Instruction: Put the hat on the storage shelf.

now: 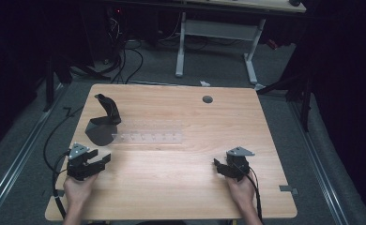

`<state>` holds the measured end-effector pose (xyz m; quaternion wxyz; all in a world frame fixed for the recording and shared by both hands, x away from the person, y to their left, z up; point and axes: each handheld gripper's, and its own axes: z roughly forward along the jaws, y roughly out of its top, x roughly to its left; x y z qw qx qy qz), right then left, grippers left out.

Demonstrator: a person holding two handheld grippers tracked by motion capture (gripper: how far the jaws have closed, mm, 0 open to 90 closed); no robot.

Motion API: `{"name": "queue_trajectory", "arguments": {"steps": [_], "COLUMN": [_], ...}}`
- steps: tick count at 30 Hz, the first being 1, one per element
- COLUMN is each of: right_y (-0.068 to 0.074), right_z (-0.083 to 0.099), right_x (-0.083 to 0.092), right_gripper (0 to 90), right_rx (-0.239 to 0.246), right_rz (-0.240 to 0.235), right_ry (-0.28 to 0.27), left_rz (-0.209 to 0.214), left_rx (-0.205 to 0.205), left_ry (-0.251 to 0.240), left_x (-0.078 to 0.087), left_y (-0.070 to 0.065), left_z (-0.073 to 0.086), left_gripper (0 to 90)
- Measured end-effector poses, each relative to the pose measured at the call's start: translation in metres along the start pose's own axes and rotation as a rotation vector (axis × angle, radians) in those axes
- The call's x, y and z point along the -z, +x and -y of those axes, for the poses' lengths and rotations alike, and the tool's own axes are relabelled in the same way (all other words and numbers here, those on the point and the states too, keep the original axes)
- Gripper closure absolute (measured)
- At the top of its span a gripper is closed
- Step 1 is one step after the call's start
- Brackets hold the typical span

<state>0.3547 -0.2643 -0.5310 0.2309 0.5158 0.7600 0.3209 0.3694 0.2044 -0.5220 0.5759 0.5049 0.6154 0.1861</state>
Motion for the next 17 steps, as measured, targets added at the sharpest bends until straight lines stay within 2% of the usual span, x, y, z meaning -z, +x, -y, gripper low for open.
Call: {"name": "queue_trajectory", "arguments": {"steps": [8, 10, 17], "right_y": [0.000, 0.000, 0.000], "right_z": [0.000, 0.000, 0.000], "right_x": [0.000, 0.000, 0.000], "right_gripper": [37.9, 37.7, 37.5], "right_rx": [-0.001, -0.001, -0.001], "right_rz": [0.000, 0.000, 0.001], "right_ry": [0.000, 0.000, 0.000], "left_rz": [0.001, 0.002, 0.001], "left_rx": [-0.110, -0.151, -0.145], "left_ry": [0.081, 0.076, 0.079], "left_x": [-0.006, -0.008, -0.009], "left_y": [-0.013, -0.016, -0.017], "left_z": [0.032, 0.038, 0.039], "left_gripper": [38.9, 35.9, 34.7]}}
